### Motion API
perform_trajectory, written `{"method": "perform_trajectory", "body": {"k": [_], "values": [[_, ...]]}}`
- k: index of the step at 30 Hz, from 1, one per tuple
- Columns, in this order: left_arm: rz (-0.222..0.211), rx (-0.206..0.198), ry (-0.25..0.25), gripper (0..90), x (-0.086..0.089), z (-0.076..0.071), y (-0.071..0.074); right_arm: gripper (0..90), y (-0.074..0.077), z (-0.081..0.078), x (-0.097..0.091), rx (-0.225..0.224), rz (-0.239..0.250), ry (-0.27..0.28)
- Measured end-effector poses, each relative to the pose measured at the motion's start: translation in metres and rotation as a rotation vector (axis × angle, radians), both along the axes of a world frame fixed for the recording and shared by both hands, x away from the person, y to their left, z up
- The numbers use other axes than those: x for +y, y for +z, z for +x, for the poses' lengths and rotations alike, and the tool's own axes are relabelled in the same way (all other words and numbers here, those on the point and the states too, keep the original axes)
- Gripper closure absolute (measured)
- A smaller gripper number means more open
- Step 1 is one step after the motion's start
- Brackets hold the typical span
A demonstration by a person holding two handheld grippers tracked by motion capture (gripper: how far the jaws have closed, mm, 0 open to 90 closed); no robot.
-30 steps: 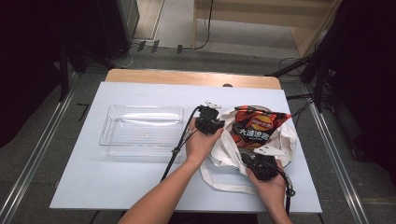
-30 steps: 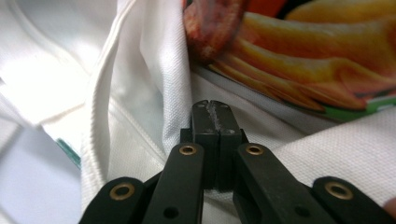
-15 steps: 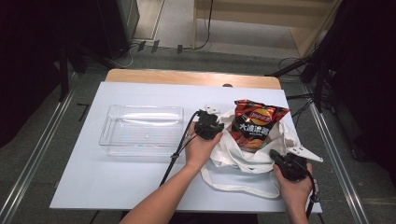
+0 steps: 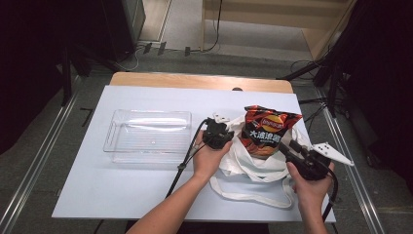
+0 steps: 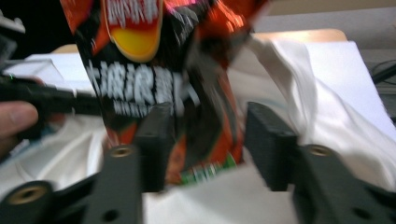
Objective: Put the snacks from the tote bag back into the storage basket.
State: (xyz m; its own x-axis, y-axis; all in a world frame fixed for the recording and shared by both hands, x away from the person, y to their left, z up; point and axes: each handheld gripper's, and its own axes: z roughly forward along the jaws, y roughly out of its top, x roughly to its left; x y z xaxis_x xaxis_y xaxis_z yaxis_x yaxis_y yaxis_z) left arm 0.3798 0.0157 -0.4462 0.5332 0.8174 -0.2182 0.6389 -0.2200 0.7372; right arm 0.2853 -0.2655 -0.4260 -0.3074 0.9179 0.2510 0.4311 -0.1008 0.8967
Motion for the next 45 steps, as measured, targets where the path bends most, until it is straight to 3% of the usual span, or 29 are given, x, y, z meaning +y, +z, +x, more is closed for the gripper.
{"method": "perform_trajectory", "body": {"k": [3,5,6,10,14,18,31,37,40,45], "values": [[0.004,0.0,-0.002,83.8,0.0,-0.001,0.0,37.1,0.006,0.013,0.005,-0.003,0.031,-0.01],[0.006,-0.003,-0.003,83.9,-0.001,-0.001,0.0,33.8,0.006,0.023,0.01,0.026,0.038,0.018],[0.006,-0.005,-0.002,83.9,-0.001,-0.001,0.0,36.8,0.004,0.029,0.015,0.046,0.032,0.027],[-0.002,-0.003,-0.009,83.9,0.0,-0.002,-0.001,69.5,0.0,0.028,0.026,0.0,0.005,0.013],[-0.009,-0.005,-0.008,83.9,0.0,-0.003,-0.001,89.1,0.001,0.023,0.026,-0.018,0.008,-0.004],[-0.008,-0.011,-0.01,83.8,0.0,-0.004,-0.001,90.0,0.005,0.018,0.025,-0.039,0.028,0.022],[-0.045,0.004,-0.009,82.3,0.004,-0.004,-0.001,90.0,0.039,-0.004,0.022,-0.162,0.072,0.009],[-0.1,-0.015,-0.04,76.9,0.008,-0.008,0.008,90.0,0.052,-0.014,0.023,-0.201,0.095,0.023],[-0.126,-0.046,-0.05,71.7,0.012,-0.014,0.02,90.0,0.057,-0.019,0.023,-0.217,0.101,0.026],[-0.23,-0.089,-0.074,65.7,0.025,-0.022,0.039,90.0,0.06,-0.023,0.023,-0.227,0.104,0.031]]}}
